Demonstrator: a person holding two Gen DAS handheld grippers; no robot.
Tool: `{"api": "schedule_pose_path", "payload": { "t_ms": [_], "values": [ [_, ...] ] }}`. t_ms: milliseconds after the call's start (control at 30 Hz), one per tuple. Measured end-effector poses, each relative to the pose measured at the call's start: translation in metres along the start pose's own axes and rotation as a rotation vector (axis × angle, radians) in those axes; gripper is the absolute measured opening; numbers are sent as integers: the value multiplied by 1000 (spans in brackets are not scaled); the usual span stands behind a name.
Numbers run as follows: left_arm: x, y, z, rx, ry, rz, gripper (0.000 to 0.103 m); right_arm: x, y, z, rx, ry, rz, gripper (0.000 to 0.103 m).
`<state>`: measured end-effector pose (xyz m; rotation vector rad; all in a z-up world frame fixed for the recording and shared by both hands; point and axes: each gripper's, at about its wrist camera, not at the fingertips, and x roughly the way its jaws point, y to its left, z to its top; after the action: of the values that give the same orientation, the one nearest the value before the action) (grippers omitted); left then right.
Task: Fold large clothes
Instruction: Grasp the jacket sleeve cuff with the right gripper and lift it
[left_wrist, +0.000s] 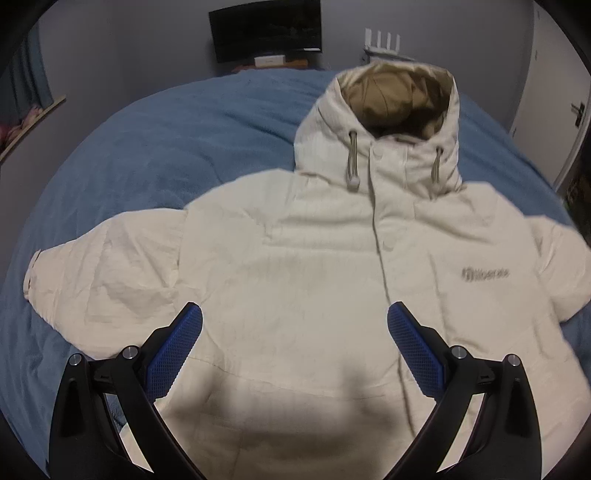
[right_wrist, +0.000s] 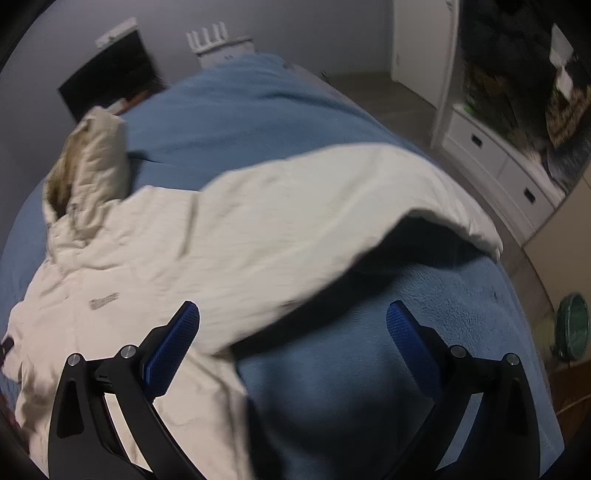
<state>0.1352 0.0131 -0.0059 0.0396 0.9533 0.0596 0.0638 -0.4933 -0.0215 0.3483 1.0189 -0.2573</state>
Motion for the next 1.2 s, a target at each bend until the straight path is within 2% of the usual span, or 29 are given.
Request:
{"api": "schedule_pose_path", "payload": {
  "t_ms": [167, 333, 367, 467, 533, 600, 700, 767, 867, 967, 1067, 1200],
  "values": [
    [18, 8, -3, -26, 45, -46, 97, 28, -18, 24, 79, 29, -18, 97],
    [32, 14, -6, -52, 71, -84, 97, 44, -39, 51, 146, -34, -86, 97],
    [35, 14, -7, -56, 74, -80, 97, 45, -45, 54, 166, -56, -91, 94],
    [42, 14, -7, -52, 84, -74, 97, 41, -59, 56, 233, -120, -55, 74],
    [44, 14, -6, -50, 81, -68, 97, 33, -58, 55, 212, -172, -85, 47],
    [43, 14, -4, -45, 66, -67, 97, 21, -49, 52, 157, -236, -126, 27],
    [39, 11, -2, -34, 40, -76, 97, -5, -37, 52, 91, -339, -122, 19],
    [35, 9, -2, -23, 24, -78, 97, -27, -22, 49, 32, -417, -110, 19],
    [32, 7, -2, -11, 5, -80, 97, -62, 9, 36, -62, -515, -42, 19],
    [30, 6, -1, -7, -2, -85, 97, -91, 41, 20, -155, -549, 62, 19],
    [30, 6, -2, -16, 0, -88, 97, -111, 72, -2, -226, -534, 166, 19],
    [30, 9, -2, -35, 0, -93, 97, -116, 117, -27, -321, -443, 320, 19]
  ]
}}
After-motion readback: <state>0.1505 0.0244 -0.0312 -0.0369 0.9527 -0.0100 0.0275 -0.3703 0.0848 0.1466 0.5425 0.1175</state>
